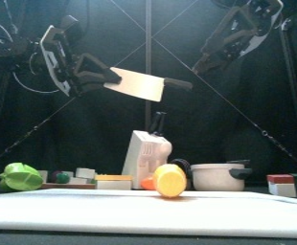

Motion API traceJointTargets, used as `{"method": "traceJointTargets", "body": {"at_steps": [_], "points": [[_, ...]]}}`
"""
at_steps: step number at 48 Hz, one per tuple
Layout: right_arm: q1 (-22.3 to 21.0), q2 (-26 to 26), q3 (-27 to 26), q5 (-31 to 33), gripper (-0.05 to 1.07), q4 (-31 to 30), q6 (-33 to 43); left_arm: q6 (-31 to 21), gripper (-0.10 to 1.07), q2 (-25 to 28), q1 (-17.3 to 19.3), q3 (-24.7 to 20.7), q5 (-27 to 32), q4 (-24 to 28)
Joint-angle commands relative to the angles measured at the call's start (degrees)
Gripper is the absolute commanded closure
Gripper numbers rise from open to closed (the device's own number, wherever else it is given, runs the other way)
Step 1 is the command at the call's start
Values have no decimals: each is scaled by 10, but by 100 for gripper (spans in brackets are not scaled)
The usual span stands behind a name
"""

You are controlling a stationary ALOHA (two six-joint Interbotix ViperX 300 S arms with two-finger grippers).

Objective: Cut corn

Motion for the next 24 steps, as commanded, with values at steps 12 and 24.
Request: {"method": "traceJointTargets", "body": {"at_steps": [12, 24], "points": [[-37, -27, 5, -24, -1, 142, 1, 2, 70, -2, 0, -6, -6, 34], [-76, 4, 22, -77, -1, 203, -7, 4, 70, -2, 0, -7, -8, 110]]}}
